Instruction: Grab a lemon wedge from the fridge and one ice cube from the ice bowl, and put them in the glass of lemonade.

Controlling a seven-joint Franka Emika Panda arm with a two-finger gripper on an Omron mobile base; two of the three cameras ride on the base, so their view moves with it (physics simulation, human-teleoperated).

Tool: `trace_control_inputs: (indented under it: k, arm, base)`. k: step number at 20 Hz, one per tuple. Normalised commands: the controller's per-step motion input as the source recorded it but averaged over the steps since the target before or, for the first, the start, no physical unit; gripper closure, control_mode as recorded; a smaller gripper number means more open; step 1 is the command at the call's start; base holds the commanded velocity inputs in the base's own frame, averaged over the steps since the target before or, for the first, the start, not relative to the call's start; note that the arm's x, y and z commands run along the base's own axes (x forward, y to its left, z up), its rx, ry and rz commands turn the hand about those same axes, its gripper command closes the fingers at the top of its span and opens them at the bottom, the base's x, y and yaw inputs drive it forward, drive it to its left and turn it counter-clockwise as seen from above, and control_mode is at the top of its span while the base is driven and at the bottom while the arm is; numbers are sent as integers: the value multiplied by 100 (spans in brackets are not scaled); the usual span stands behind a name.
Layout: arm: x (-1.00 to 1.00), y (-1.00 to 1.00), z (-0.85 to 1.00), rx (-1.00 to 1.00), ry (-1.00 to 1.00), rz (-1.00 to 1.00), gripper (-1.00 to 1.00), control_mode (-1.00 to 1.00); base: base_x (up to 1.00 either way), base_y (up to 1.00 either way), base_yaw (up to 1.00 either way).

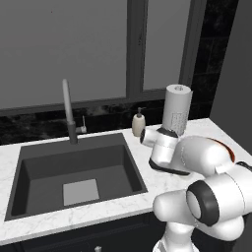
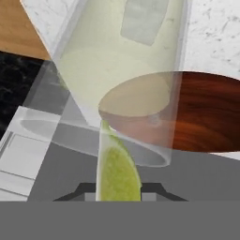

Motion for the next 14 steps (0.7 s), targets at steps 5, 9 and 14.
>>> trace_control_inputs:
  k: [5, 9, 14]
  arm:
    - [1, 0, -15, 0, 0, -1, 100, -100]
    - [0, 0, -2, 0, 0, -2, 100, -100]
    - [3, 0, -10, 0, -2, -1, 100, -100]
  base:
    - [0, 0, 0]
    - [0, 0, 0]
    - [0, 0, 0]
